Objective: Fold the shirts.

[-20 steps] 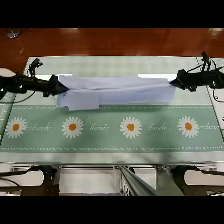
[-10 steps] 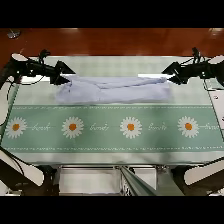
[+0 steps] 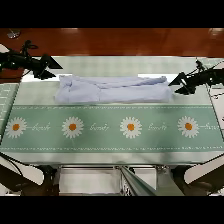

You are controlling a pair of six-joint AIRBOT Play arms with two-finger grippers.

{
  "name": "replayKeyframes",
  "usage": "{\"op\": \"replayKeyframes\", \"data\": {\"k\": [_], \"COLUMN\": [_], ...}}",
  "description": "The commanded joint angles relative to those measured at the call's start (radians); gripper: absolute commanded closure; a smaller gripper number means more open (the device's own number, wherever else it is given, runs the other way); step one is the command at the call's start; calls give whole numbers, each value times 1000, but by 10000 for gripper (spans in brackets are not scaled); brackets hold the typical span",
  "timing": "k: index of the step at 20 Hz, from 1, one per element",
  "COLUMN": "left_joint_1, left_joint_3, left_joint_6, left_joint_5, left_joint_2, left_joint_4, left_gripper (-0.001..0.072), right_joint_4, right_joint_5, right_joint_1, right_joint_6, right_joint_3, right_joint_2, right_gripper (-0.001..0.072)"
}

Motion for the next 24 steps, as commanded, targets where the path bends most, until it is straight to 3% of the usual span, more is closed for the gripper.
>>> {"op": "replayKeyframes", "data": {"k": [1,3,4,5,6,7,10,12,15,18,24], "left_joint_1": [-44,-87,-106,-123,-135,-143,-163,-189,-269,-465,-882], "left_joint_3": [4,4,4,4,5,7,8,8,-20,-119,-168], "left_joint_6": [5,34,37,38,46,89,134,242,198,154,-27], "left_joint_5": [47,21,11,1,-16,-43,-85,-88,-67,63,423], "left_joint_2": [24,23,23,23,23,23,53,104,180,224,100], "left_joint_4": [13,10,10,10,10,-2,-22,-7,75,96,153], "left_gripper": [9,9,9,30,317,672,684,684,684,684,684], "right_joint_4": [64,88,89,89,88,75,-97,-156,-151,-126,-82], "right_joint_5": [15,-2,-4,15,53,90,151,112,4,-3,77], "right_joint_1": [58,95,107,113,114,108,101,101,101,101,101], "right_joint_6": [-11,-9,-8,-19,-29,-48,-83,-95,-96,-53,13], "right_joint_3": [-3,-3,6,23,47,63,40,-88,-356,-542,-596], "right_joint_2": [-45,-48,-48,-47,-41,-15,162,362,727,1021,1268], "right_gripper": [84,152,329,680,691,691,691,691,691,691,691]}}
